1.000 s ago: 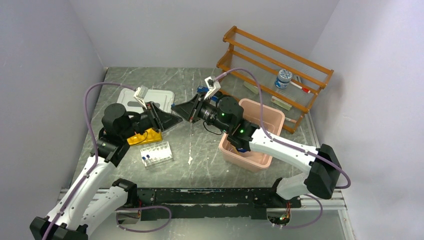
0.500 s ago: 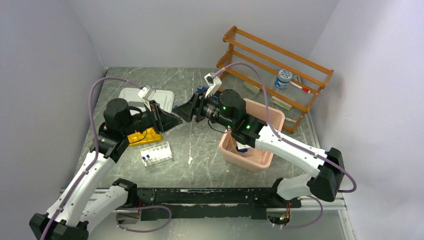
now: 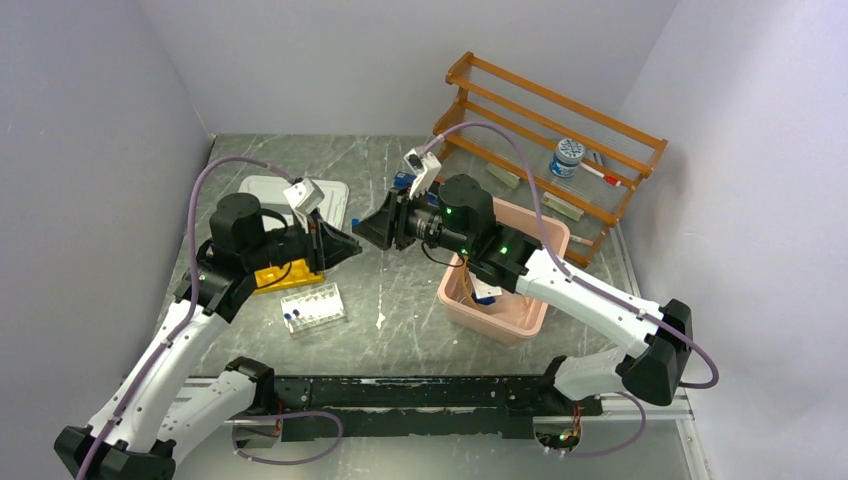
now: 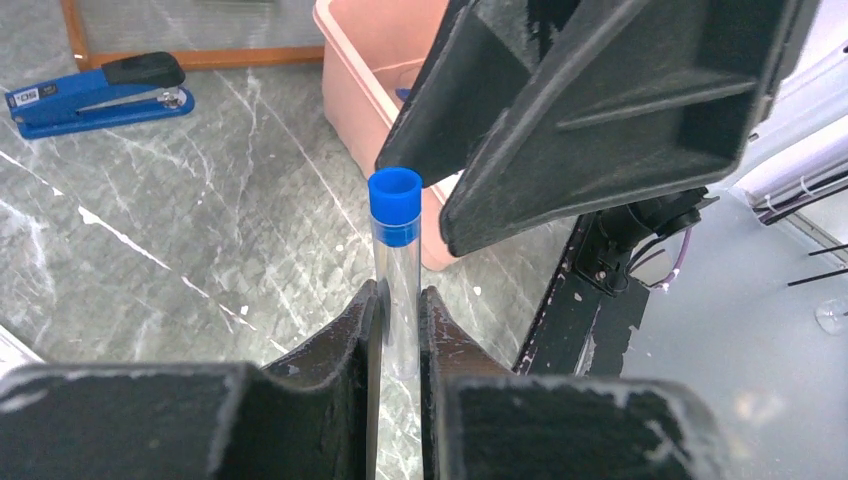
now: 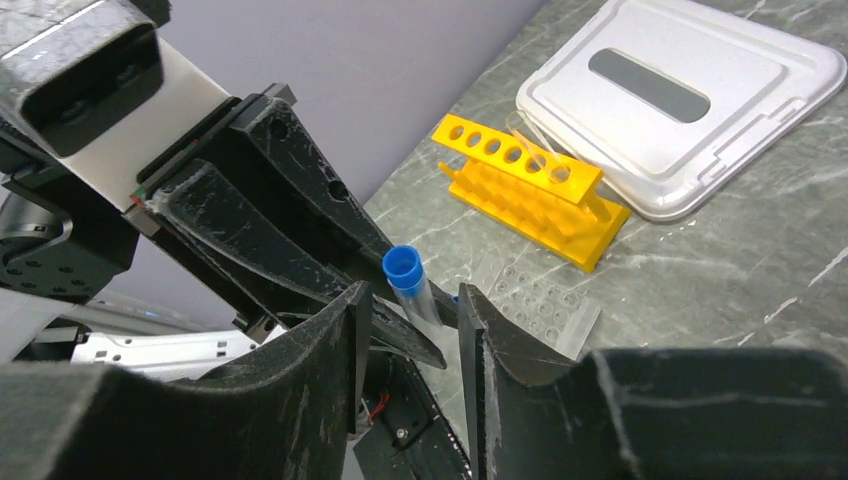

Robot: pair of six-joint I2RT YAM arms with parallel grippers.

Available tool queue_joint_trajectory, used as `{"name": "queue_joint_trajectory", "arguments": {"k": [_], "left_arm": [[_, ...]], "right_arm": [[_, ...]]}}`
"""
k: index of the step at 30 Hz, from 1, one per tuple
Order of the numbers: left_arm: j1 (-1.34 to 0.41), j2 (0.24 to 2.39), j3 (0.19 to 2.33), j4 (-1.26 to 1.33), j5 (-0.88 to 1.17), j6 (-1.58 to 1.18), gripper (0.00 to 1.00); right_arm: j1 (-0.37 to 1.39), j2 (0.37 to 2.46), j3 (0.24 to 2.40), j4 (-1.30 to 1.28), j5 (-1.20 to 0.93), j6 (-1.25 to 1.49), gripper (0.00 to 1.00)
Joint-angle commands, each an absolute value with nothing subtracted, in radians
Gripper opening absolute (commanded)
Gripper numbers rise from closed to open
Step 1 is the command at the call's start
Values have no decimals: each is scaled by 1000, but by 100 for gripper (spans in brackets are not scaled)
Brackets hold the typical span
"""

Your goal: Organize the chemistry lab equipment

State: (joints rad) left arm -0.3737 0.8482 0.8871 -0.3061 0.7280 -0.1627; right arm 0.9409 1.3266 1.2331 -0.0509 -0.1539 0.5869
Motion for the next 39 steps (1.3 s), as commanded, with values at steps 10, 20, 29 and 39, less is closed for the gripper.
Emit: {"name": "queue_joint_trajectory", "arguments": {"k": [10, 20, 29, 39], "left_arm": [[-395, 807, 881, -317, 750, -112, 5], [-397, 793, 877, -317, 729, -125, 5], [-397, 770, 943, -427, 462, -178, 69], [-397, 682, 1169, -629, -192, -316, 70]], "right_arm": [[935, 1352, 1268, -31, -207, 553, 32], [930, 1367, 1279, -31, -229, 502, 15], [925, 1354, 1220, 42, -102, 352, 10], [972, 1388, 1004, 348, -74, 204, 11]]}}
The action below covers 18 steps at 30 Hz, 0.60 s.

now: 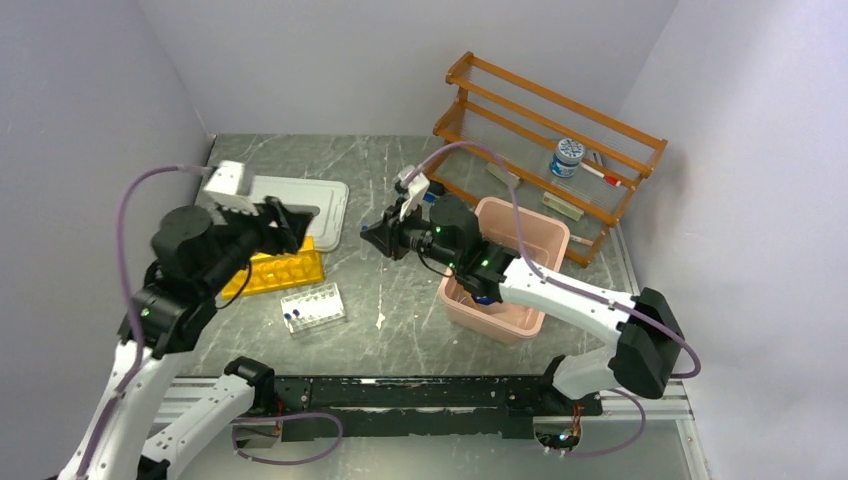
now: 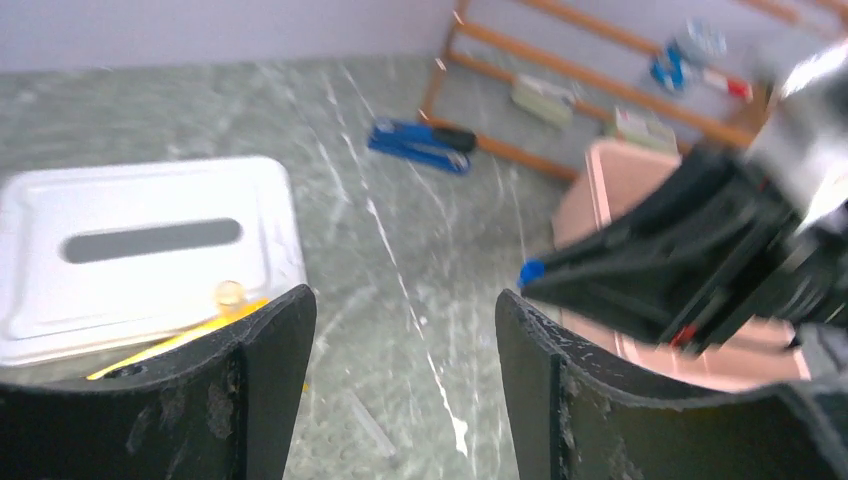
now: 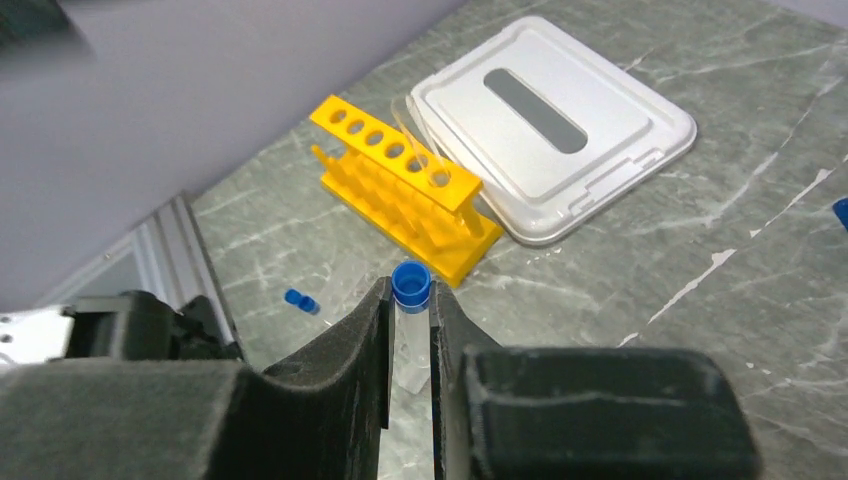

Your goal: Organize the chemistry lab equipment

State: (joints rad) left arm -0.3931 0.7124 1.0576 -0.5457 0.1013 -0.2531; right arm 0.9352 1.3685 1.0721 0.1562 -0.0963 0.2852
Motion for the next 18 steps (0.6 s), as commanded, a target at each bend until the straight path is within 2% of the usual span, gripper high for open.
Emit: {"name": "queue_joint_trajectory", "arguments": {"k": [1, 7, 18], "left_arm": [[-397, 688, 1193, -635, -200, -317, 70], [-397, 753, 1289, -689, -188, -309, 68], [-397, 748, 1271, -731, -268, -311, 68]], "right_arm": [[1000, 1394, 989, 376, -61, 178, 11], [1122, 1482, 938, 528, -77, 78, 11], [1164, 1673, 941, 683, -208, 25, 12]]}}
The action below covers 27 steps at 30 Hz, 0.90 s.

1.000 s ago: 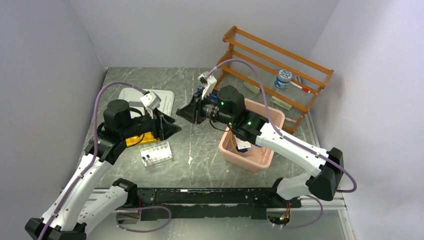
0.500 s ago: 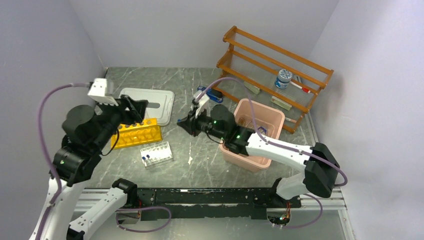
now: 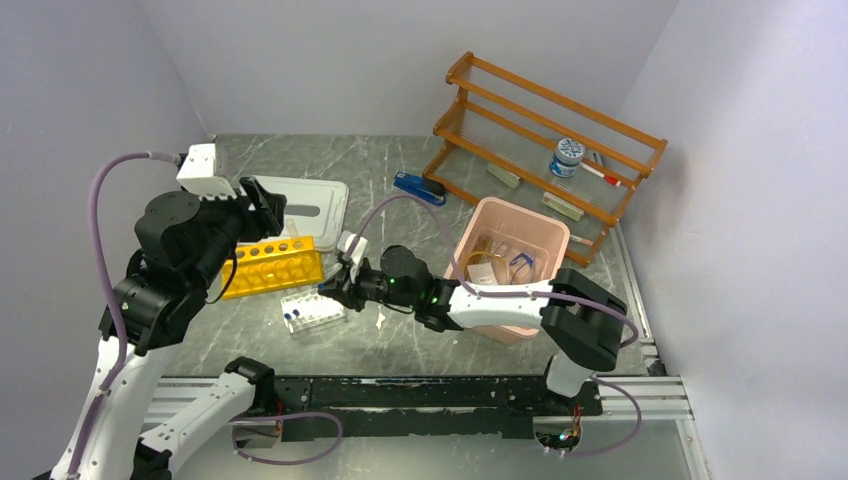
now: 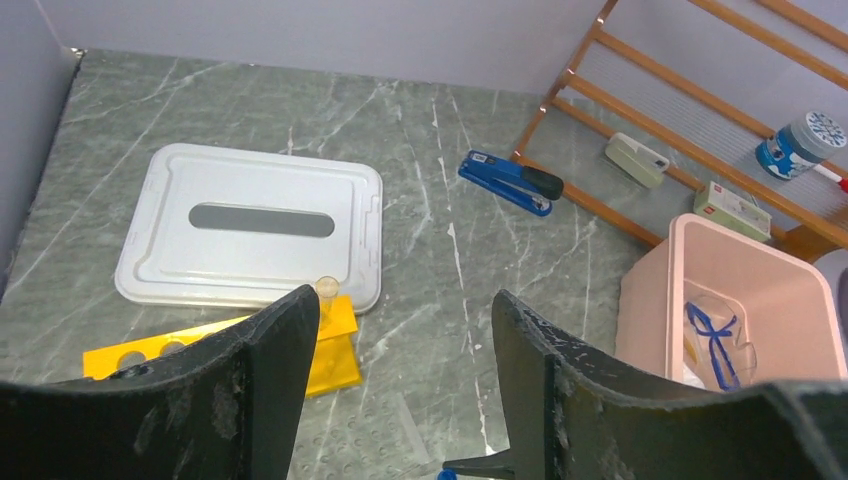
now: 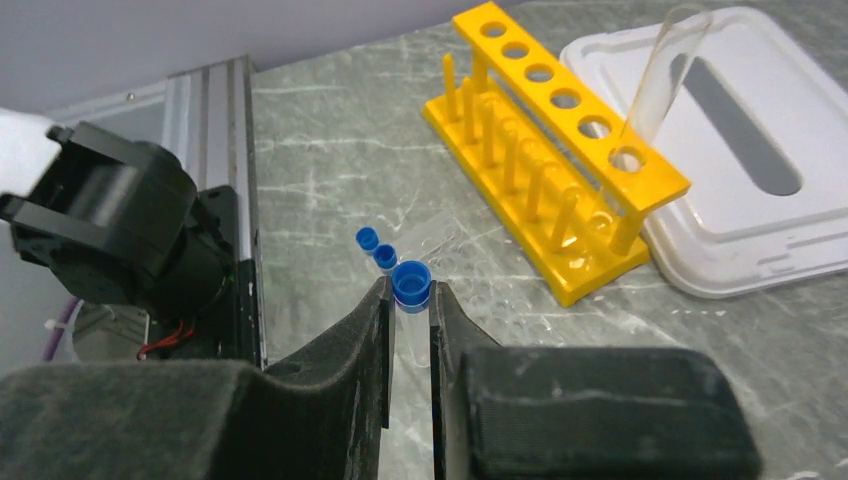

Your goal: Organize the chemistry lab equipment

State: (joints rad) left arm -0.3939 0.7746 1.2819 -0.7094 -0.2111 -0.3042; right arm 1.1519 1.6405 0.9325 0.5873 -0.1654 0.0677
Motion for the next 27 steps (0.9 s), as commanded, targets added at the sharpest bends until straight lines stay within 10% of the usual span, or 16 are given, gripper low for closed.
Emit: {"name": "queue_joint_trajectory", "arguments": {"k": [1, 27], "left_arm": [[-397, 745, 1265, -737, -280, -309, 68], [-397, 730, 1167, -719, -348, -318, 67]], "right_arm": [[1171, 1679, 956, 666, -197, 12, 12], [1257, 1904, 1003, 851, -97, -7, 12]]}}
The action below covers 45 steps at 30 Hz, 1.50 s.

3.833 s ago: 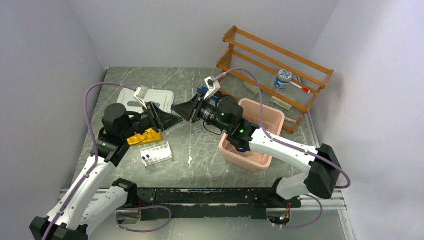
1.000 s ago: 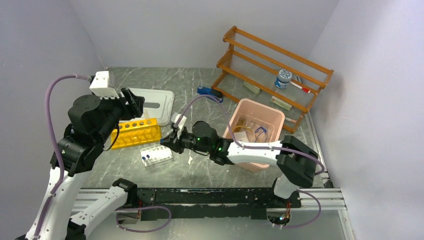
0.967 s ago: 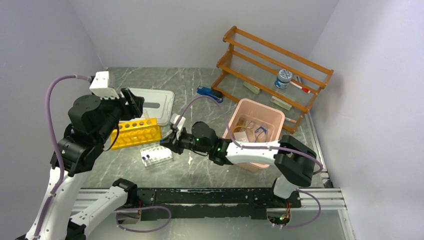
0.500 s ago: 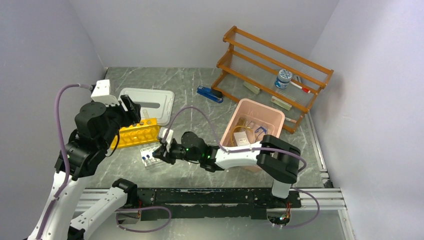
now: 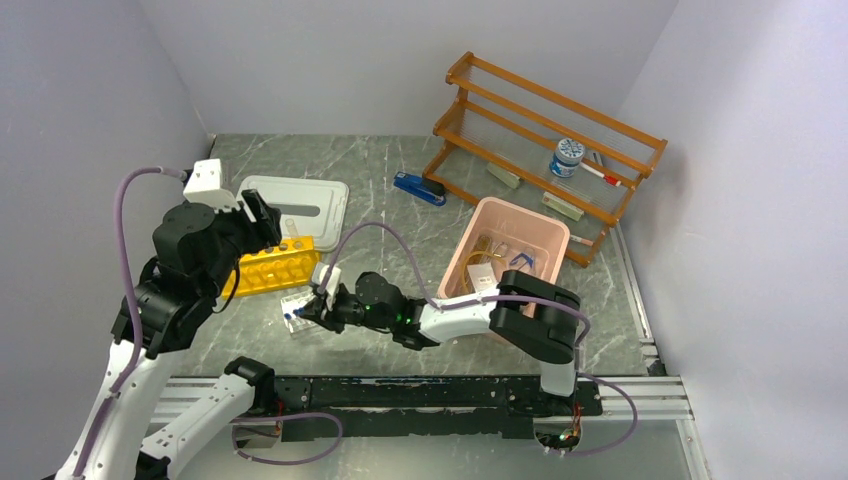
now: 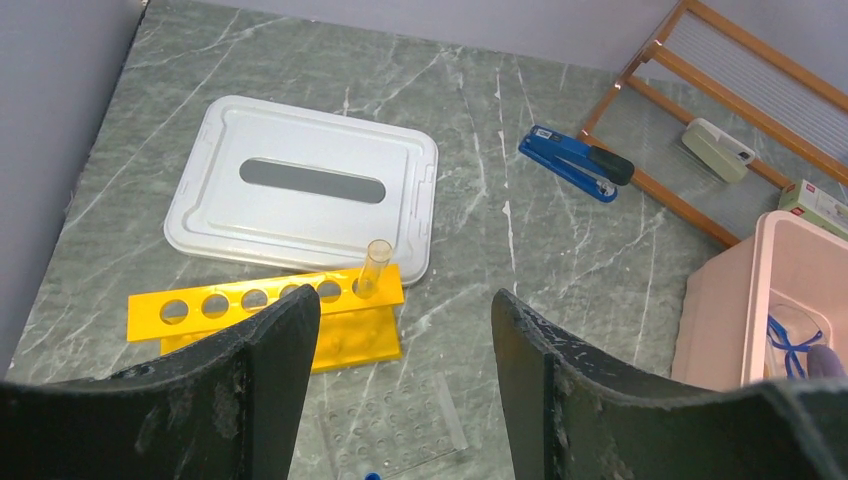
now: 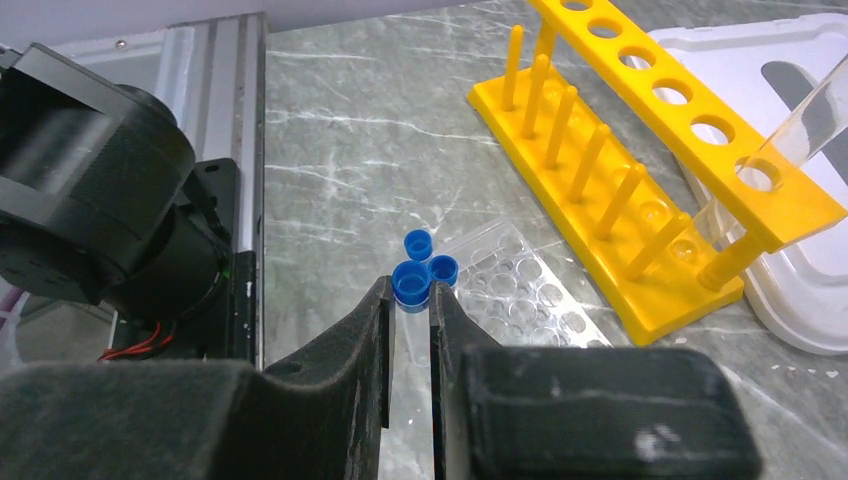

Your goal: Organize the chemistry lab equipment

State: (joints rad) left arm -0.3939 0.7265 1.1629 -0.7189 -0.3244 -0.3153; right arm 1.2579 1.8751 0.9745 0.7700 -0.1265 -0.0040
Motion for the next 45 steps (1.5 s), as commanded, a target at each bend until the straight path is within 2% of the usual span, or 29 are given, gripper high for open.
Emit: {"name": "queue_joint_trajectory", "arguments": {"k": [1, 10, 45], "left_arm": [[-397, 732, 1168, -719, -348, -318, 67], [-397, 750, 1164, -715, -345, -321, 67], [-397, 757, 1151, -710, -339, -330, 67]], "right_arm": [[1257, 1910, 1010, 850, -90, -10, 12], [1252, 1947, 1049, 824, -43, -15, 11], [1220, 2041, 1041, 837, -81, 46, 13]]}}
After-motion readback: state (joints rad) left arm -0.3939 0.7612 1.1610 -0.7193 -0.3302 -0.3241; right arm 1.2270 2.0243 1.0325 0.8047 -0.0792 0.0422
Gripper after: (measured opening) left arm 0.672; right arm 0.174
